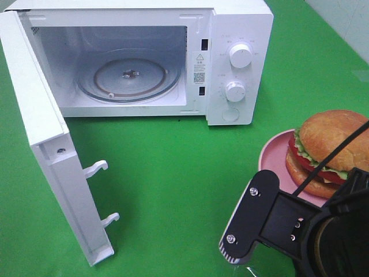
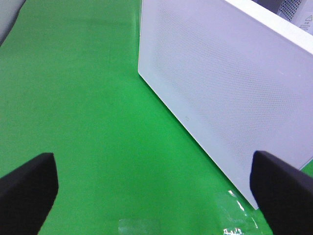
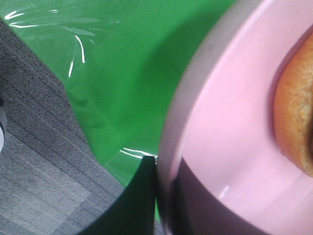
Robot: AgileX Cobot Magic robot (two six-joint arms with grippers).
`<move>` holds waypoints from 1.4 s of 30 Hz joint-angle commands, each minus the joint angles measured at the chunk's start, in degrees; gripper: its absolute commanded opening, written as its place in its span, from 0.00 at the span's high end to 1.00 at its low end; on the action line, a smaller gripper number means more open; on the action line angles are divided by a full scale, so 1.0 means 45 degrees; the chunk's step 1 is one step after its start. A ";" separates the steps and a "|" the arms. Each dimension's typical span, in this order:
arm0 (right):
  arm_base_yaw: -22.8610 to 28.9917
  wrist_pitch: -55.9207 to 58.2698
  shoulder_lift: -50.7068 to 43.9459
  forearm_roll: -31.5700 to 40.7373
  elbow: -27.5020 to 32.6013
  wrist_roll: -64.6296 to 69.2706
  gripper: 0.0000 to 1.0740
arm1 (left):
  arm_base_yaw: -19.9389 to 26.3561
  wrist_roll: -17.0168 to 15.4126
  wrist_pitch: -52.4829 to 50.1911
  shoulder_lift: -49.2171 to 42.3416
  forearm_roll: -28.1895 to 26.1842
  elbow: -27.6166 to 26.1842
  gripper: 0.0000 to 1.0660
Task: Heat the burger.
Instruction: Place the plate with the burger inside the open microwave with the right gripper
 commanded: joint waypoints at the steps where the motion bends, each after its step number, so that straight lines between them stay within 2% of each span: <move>1: 0.0051 0.0484 -0.0115 -0.1057 0.0064 -0.0458 1.00 | -0.0051 0.0000 -0.0076 -0.0204 -0.0076 0.0038 0.06; 23: 0.0051 -0.0879 -0.0115 -0.2725 0.0038 -0.2483 1.00 | -0.0051 0.0000 -0.0076 -0.0204 -0.0076 0.0038 0.06; 31: 0.0051 -0.1821 -0.0115 -0.2776 0.0038 -0.3794 1.00 | -0.0051 0.0000 -0.0076 -0.0204 -0.0076 0.0038 0.06; 42: 0.0051 -0.2954 -0.0115 -0.4176 0.0038 -0.4495 1.00 | -0.0051 0.0000 -0.0076 -0.0204 -0.0076 0.0038 0.06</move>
